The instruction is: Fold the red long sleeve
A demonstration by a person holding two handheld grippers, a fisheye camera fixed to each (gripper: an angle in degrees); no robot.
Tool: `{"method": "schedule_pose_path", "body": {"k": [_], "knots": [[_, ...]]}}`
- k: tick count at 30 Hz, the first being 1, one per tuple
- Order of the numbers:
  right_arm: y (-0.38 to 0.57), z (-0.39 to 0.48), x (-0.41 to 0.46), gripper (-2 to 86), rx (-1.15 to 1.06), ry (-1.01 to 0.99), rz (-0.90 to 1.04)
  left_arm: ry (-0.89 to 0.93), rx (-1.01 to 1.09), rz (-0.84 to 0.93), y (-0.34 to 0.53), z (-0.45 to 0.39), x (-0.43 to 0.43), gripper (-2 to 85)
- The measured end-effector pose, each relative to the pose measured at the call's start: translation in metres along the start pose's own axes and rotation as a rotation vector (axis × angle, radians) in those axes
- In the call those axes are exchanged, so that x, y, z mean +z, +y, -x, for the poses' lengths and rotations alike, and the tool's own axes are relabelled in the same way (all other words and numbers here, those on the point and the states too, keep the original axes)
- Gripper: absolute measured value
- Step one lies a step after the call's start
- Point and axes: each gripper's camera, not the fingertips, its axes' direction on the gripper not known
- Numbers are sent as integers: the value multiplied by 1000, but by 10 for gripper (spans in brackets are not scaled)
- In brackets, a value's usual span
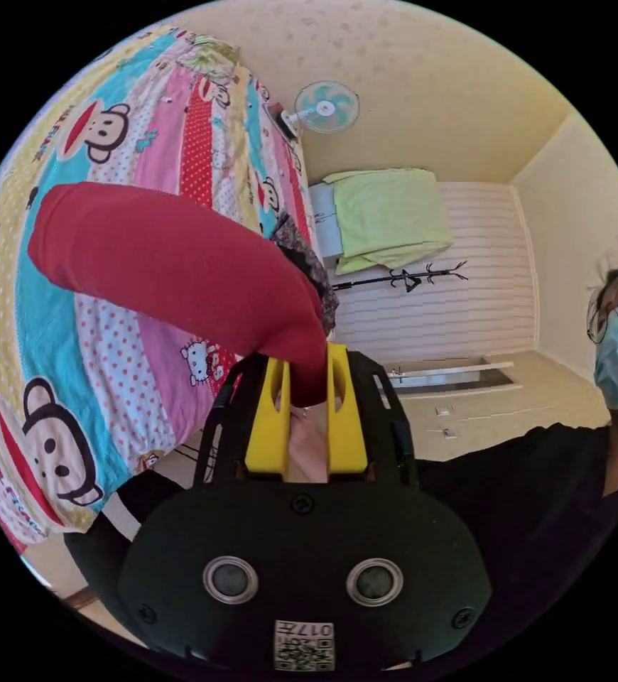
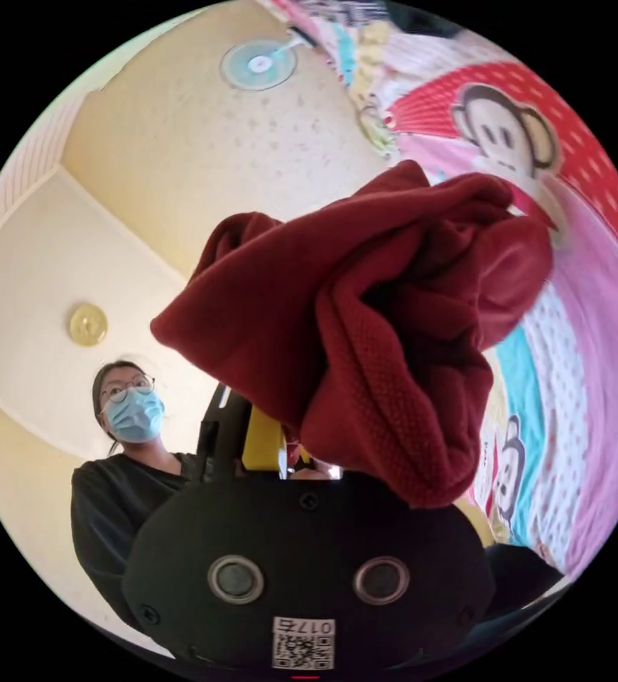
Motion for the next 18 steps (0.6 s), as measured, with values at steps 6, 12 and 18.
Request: {"method": "schedule_pose_path", "body": {"k": [6,12,18], "knots": [[-54,118,-5,55,-194,101,107,137,109,131,-36,-93,50,98],[-83,75,-146,82,84,524,-66,97,3,214,-11,-102,48,89],[-25,-2,-199,101,302,932,-344,-105,-306,208,46,-71,-16,86]]}}
